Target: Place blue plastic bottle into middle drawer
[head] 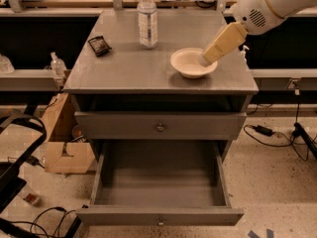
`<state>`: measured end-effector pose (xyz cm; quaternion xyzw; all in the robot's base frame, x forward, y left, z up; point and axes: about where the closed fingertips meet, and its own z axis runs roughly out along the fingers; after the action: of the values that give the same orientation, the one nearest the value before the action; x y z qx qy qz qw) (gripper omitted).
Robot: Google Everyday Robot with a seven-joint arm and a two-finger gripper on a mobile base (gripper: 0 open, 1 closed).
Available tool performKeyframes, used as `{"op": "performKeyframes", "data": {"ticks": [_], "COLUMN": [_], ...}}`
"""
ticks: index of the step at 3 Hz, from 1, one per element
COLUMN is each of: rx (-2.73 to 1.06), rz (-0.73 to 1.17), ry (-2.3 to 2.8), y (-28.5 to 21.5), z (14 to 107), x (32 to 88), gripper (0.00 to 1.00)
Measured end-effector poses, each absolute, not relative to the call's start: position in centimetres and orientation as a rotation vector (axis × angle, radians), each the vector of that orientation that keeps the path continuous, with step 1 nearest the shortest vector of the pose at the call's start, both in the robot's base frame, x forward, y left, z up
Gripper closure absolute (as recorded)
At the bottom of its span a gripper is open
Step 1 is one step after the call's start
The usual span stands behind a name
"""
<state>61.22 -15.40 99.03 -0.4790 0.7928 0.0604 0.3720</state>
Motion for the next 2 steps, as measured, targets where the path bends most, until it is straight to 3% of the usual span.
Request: {"op": "performKeyframes", "data": {"ticks": [2], "rx": [-1.135], "rz": [0.198], "ry": [1.973], "y": [-15.0], "z": [99.21], "x": [62.03], "gripper": [0.0]}}
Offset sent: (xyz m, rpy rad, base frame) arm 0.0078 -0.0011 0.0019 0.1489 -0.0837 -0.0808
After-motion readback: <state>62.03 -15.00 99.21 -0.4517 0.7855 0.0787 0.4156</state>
